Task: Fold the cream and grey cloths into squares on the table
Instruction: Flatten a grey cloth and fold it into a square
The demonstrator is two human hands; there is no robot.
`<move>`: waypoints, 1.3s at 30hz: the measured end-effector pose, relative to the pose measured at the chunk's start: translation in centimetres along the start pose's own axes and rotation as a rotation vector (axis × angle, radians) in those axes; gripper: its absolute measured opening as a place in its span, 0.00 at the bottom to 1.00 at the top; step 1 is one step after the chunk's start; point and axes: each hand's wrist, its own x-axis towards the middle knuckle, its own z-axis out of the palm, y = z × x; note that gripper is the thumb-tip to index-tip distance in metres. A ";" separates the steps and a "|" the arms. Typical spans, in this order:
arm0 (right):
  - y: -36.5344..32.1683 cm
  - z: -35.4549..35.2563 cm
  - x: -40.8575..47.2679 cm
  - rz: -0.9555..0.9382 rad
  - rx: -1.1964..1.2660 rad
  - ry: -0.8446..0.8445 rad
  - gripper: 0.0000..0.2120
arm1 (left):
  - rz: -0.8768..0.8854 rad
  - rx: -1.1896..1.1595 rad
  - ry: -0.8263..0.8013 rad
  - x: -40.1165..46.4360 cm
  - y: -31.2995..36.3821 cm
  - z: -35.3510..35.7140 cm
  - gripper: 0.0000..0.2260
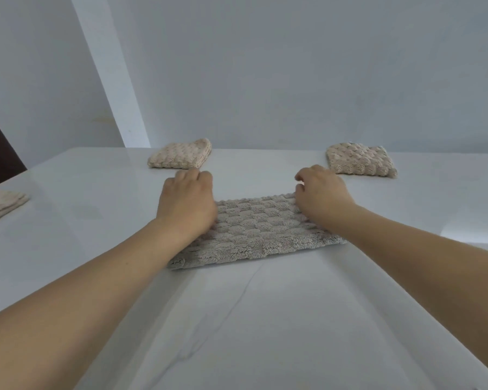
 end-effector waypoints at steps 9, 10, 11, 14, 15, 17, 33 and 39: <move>-2.9 2.9 -5.5 -0.186 -0.053 -0.275 0.26 | 0.059 -0.239 -0.242 -3.6 5.0 2.9 0.24; -2.8 2.9 -5.4 -0.186 -0.064 -0.283 0.26 | 0.049 -0.236 -0.252 -3.8 4.9 3.0 0.25; -2.7 2.9 -5.3 -0.191 -0.071 -0.290 0.26 | 0.046 -0.229 -0.261 -4.0 4.8 2.9 0.25; -2.0 2.7 -5.1 -0.195 -0.084 -0.334 0.27 | 0.035 -0.208 -0.319 -4.2 4.4 2.6 0.27; -1.4 2.5 -5.0 -0.189 -0.090 -0.345 0.27 | 0.020 -0.202 -0.344 -4.2 4.0 2.5 0.27; -0.2 2.0 -4.9 -0.172 -0.110 -0.357 0.27 | -0.006 -0.190 -0.366 -4.5 2.9 2.5 0.27; -4.2 3.2 -3.9 -0.127 -0.038 -0.311 0.26 | 0.019 -0.242 -0.270 -3.2 6.5 2.4 0.25; -3.1 3.1 -3.7 -0.151 -0.084 -0.354 0.27 | 0.005 -0.215 -0.298 -3.0 5.9 3.2 0.26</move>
